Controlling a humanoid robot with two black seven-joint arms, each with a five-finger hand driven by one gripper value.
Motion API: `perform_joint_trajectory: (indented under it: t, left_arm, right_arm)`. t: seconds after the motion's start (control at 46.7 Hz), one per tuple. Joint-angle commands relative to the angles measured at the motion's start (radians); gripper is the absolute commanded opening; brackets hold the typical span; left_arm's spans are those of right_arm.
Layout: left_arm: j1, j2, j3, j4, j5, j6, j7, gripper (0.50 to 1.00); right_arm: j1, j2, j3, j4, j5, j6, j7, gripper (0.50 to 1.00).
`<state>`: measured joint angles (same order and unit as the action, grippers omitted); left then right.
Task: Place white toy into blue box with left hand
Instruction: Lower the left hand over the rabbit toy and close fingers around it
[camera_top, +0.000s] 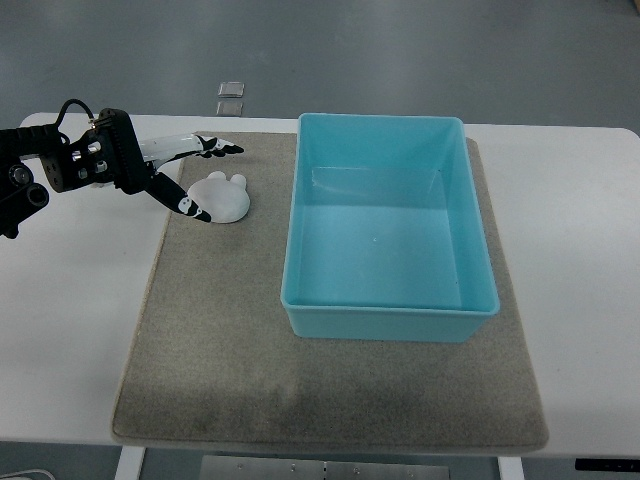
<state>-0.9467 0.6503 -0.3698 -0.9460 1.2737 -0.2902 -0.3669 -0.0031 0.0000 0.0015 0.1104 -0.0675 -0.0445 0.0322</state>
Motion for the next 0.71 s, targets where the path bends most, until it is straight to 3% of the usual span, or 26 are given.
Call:
perform_joint_trajectory:
  t: [0.0,0.407,0.535,0.685]
  left_arm:
    - [0.002,-0.001,0.000,0.001,0.009,0.002,-0.004,0.971]
    - [0.000,-0.001,0.052,0.003,0.019,0.049,0.000,0.939]
    - [0.000,-0.001,0.052,0.003,0.019,0.052,0.003,0.894]
    - [-0.001,-0.001,0.052,0.004,0.045,0.057,0.005,0.780]
  right_arm:
    - [0.000,0.000,0.000,0.000,0.000,0.000,0.000,0.936]
    - [0.000,0.000,0.000,0.000,0.000,0.000,0.000,0.936]
    - [0.000,0.000,0.000,0.000,0.000,0.000,0.000,0.936]
    - [0.000,0.000,0.000,0.000,0.000,0.000,0.000,0.936]
